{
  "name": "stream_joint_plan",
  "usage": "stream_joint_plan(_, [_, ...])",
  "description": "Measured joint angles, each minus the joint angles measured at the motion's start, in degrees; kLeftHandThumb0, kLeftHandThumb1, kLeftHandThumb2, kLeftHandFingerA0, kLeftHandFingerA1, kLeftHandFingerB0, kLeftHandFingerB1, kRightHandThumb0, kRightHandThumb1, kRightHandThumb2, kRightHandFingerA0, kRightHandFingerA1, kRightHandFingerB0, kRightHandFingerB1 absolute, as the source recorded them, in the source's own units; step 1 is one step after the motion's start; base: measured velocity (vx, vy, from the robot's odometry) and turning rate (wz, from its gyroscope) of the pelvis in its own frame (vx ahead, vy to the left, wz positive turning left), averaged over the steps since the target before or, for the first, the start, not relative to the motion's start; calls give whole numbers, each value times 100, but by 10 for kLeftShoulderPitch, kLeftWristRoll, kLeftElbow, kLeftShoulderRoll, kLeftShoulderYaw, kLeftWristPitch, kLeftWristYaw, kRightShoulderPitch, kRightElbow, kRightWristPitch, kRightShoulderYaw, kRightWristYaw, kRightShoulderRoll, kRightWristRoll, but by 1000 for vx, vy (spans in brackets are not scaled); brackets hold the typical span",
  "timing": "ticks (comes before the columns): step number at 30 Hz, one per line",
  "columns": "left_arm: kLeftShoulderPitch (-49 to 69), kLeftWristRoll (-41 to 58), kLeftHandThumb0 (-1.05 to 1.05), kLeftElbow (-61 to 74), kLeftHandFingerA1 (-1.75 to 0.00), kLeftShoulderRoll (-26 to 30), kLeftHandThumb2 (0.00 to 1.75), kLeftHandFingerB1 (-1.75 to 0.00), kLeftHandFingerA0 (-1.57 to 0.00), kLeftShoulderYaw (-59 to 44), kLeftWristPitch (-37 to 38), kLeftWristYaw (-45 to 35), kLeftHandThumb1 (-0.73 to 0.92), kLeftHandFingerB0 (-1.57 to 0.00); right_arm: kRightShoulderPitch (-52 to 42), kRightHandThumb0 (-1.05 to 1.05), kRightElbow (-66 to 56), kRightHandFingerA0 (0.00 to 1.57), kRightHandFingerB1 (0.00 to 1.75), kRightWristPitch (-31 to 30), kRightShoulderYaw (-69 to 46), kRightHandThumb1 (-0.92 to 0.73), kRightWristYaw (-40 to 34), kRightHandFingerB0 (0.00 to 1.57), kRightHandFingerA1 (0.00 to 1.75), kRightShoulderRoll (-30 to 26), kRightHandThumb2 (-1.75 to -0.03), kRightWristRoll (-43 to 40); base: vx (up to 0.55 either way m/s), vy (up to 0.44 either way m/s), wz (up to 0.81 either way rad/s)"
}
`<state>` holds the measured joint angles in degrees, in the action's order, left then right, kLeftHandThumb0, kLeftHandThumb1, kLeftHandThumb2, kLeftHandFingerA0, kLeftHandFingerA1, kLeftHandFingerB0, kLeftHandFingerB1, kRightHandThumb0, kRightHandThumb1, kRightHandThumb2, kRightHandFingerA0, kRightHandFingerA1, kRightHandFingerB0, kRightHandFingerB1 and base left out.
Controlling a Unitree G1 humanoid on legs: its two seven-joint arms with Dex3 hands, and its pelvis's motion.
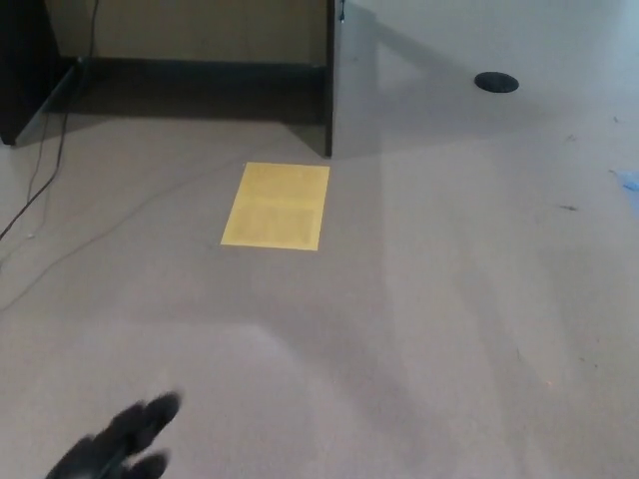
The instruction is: There is a tripod standing in front of the robot and the robot extends its left arm to grab it. It lifts the tripod and passes it to a person.
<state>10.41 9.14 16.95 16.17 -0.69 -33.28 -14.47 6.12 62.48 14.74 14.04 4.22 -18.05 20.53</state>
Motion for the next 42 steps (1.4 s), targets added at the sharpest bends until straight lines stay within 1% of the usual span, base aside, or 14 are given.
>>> stream_joint_plan(3, [14, -4, -43, -69, -29, 3, 56, -21, -9, -5, 24, 7, 47, -6, -1, -40, 0, 62, 33, 0, 0, -70, 0, 38, 41, 0, -61, 0, 0, 0, 0])
stream_joint_plan(6, [20, -12, -33, -155, -34, 12, 55, -21, -14, -4, 50, 18, 43, -8, -3, -46, 0, 52, 45, 1, 0, -58, 0, 33, 52, 0, -82, 0, 0, 0, 0])
stream_joint_plan(8, [21, -16, -24, -202, -49, 17, 87, -48, -2, -4, 63, 24, 36, 0, -6, -40, 0, 59, 33, 1, 0, -70, 0, 39, 39, 0, -61, 0, 0, 0, 0])
stream_joint_plan(9, [21, -17, -36, -217, -35, 18, 58, -23, -12, -4, 68, 25, 43, -9, -7, -47, 0, 50, 45, 1, 0, -58, 0, 32, 52, 0, -85, 0, 0, 0, 0])
stream_joint_plan(11, [22, -23, -43, -285, -45, 25, 62, -29, -39, -4, 90, 32, 39, -8, -10, -39, 0, 58, 33, 1, 0, -70, 0, 40, 38, 0, -60, 0, 0, 0, 0])
stream_joint_plan(15, [22, -33, -40, -374, -41, 37, 63, -26, -24, -3, 124, 43, 39, -9, -15, -40, 0, 58, 33, 2, -2, -70, 0, 39, 38, 0, -61, 0, 0, 0, 0])
stream_joint_plan(16, [22, -36, -25, -398, -48, 40, 91, -48, -1, -2, 135, 46, 40, 0, -17, -41, 0, 59, 33, 2, -3, -70, 0, 39, 38, 0, -60, -1, 0, 0, 0])
stream_joint_plan(20, [22, -45, -26, -468, -48, 47, 90, -48, -1, -1, 173, 57, 39, 0, -23, -47, 0, 53, 45, 2, -4, -58, 0, 33, 53, -1, -84, -1, 0, 0, 0])
stream_joint_plan(23, [20, -50, -47, -510, -39, 49, 64, -28, -18, 0, 200, 65, 37, -9, -29, -40, 0, 59, 33, 3, -5, -69, 0, 41, 39, -2, -60, -1, 0, 0, 0])
stream_joint_plan(24, [20, -53, -28, -523, -48, 50, 87, -48, 0, 0, 209, 68, 32, 0, -31, -47, 1, 50, 46, 3, -5, -57, 0, 33, 52, -2, -85, -1, 0, 0, 0])
stream_joint_plan(25, [19, -56, -29, -533, -48, 51, 86, -48, 0, 0, 217, 70, 30, 0, -32, -39, 1, 58, 33, 3, -5, -70, 0, 40, 38, -3, -60, -1, 0, 0, 0])
stream_joint_plan(37, [15, -81, -58, -634, -42, 62, 69, -30, -18, 3, 333, 92, 40, -7, -60, -47, 2, 52, 45, 7, -10, -58, 0, 33, 52, -5, -82, -2, 0, 0, 0])
stream_joint_plan(41, [14, -91, -58, -655, -42, 65, 70, -31, -18, 4, 370, 100, 40, -7, -64, -40, 3, 62, 33, 9, -10, -69, -1, 39, 39, -7, -61, -2, 0, 0, 0])
stream_joint_plan(42, [13, -94, -58, -661, -42, 66, 70, -32, -19, 4, 381, 102, 40, -6, -65, -48, 4, 52, 45, 9, -10, -57, -1, 33, 52, -9, -84, -2, 0, 0, 0])
